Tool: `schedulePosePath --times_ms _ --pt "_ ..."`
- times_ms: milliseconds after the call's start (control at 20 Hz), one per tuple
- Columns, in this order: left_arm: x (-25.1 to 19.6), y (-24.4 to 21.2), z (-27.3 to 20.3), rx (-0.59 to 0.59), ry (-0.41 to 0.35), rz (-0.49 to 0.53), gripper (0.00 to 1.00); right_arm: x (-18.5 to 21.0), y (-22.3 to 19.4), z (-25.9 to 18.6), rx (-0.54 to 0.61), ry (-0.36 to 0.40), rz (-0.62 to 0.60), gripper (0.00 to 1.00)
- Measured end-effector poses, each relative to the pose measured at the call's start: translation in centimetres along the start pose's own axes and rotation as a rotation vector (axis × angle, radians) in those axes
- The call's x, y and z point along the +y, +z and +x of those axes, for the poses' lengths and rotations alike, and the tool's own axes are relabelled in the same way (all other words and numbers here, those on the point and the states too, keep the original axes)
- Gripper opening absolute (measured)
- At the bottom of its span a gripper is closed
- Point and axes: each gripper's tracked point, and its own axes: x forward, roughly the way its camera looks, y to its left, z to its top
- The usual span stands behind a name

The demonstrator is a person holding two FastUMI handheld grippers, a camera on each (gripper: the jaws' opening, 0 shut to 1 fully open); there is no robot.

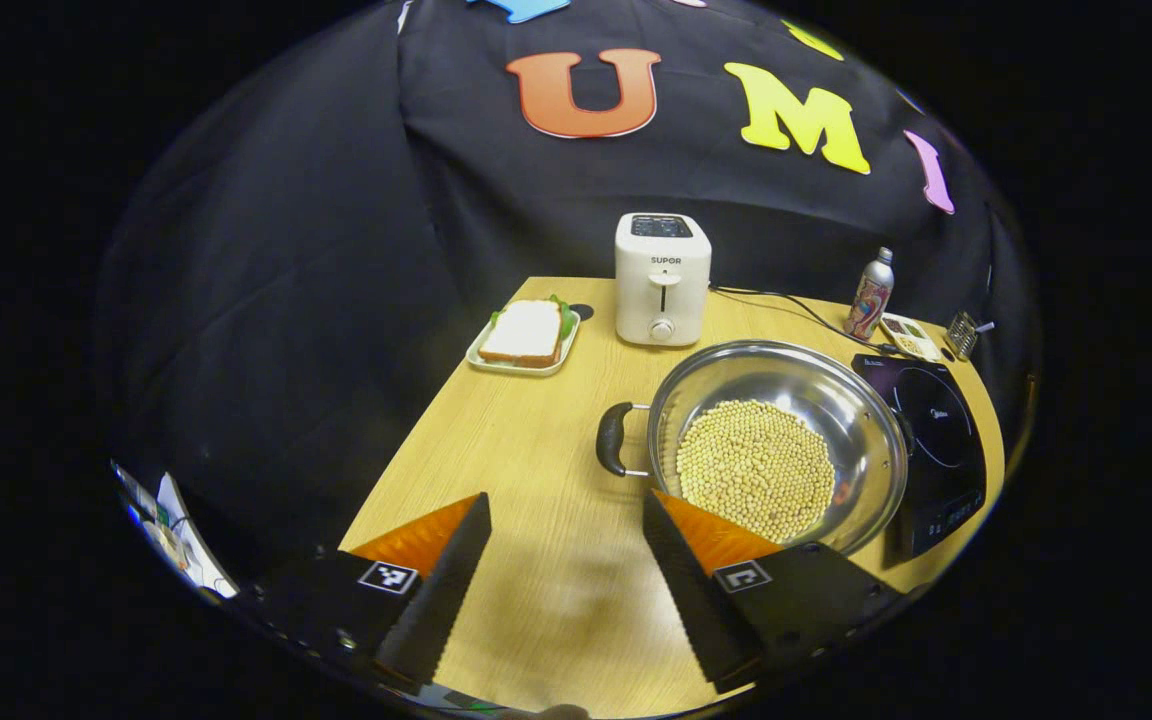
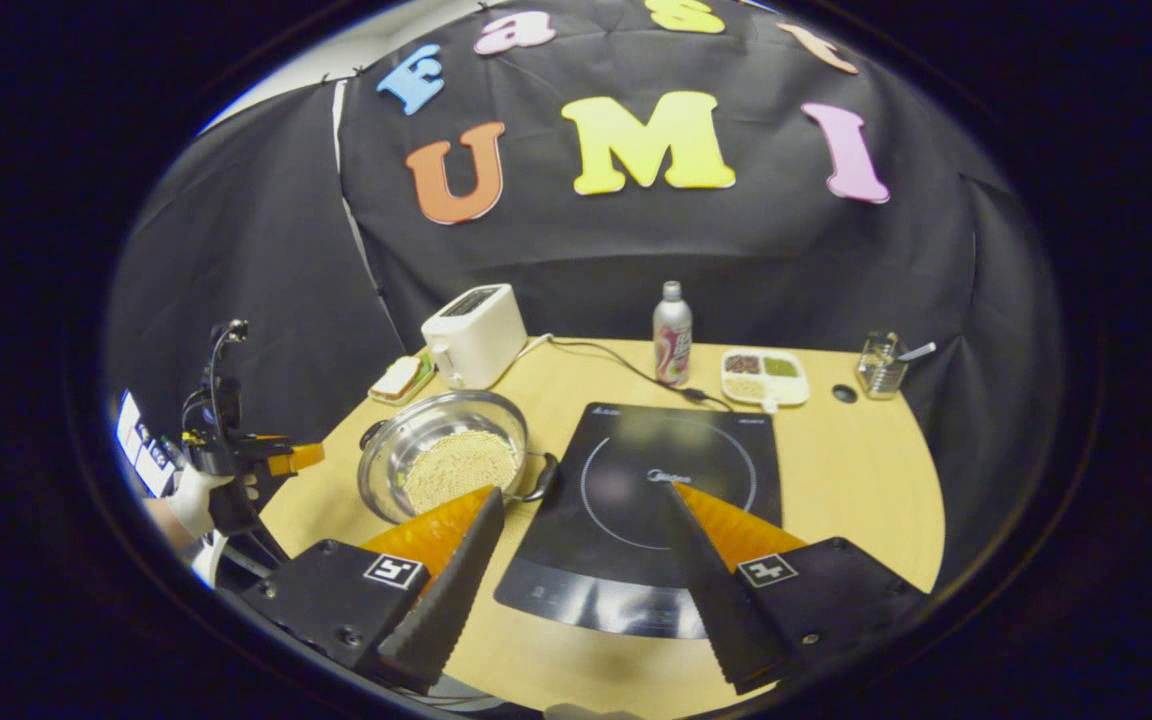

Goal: First push the handle of the pot to place it horizontally, then grasp the pot with both hands and set it on the induction cooktop.

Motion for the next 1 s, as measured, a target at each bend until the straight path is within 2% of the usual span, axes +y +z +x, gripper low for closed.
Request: schedulePosePath --times_ms 50,100,250,450,600,700,750,800,850,900,950,1000 --pt "0.0 0.2 1.0 0.001 -0.014 0.021 0.97 1.1 -0.2 1.8 0.025 -0.005 0.004 0.97" --pt "-0.1 0.4 2.0 0.012 -0.032 0.035 0.98 2.0 -0.5 3.5 0.045 -0.002 0.008 0.99" --pt "-0.5 1.1 4.9 0.035 -0.072 0.047 0.97 4.6 -1.5 8.5 0.1 0.008 0.031 0.97" --pt "-1.8 1.2 7.7 0.073 -0.117 0.052 0.97 4.8 -1.7 13.4 0.155 -0.044 0.007 0.96" --pt "-2.6 0.9 9.7 0.103 -0.133 0.082 0.97 4.6 -2.5 16.1 0.198 -0.065 0.015 0.98" --pt "-2.9 0.8 10.4 0.118 -0.137 0.098 0.97 4.3 -3.5 17.2 0.244 -0.084 0.024 0.96" --pt "-3.2 0.6 10.8 0.128 -0.147 0.099 0.97 4.0 -3.9 17.7 0.262 -0.095 0.036 0.91" --pt "-3.5 0.5 11.1 0.14 -0.155 0.095 0.97 3.8 -4.2 17.9 0.274 -0.107 0.046 0.96" --pt "-3.7 0.4 11.5 0.152 -0.163 0.09 0.97 3.7 -4.6 18.1 0.292 -0.113 0.055 0.89" --pt "-3.9 0.1 11.9 0.166 -0.171 0.088 0.97 3.5 -4.6 18.2 0.298 -0.123 0.062 0.89" --pt "-4.0 -0.2 12.1 0.179 -0.17 0.09 0.97 3.5 -4.5 18.7 0.3 -0.126 0.053 0.95" --pt "-4.1 -0.4 12.5 0.19 -0.17 0.093 0.97 3.6 -4.8 18.5 0.32 -0.136 0.046 0.87"
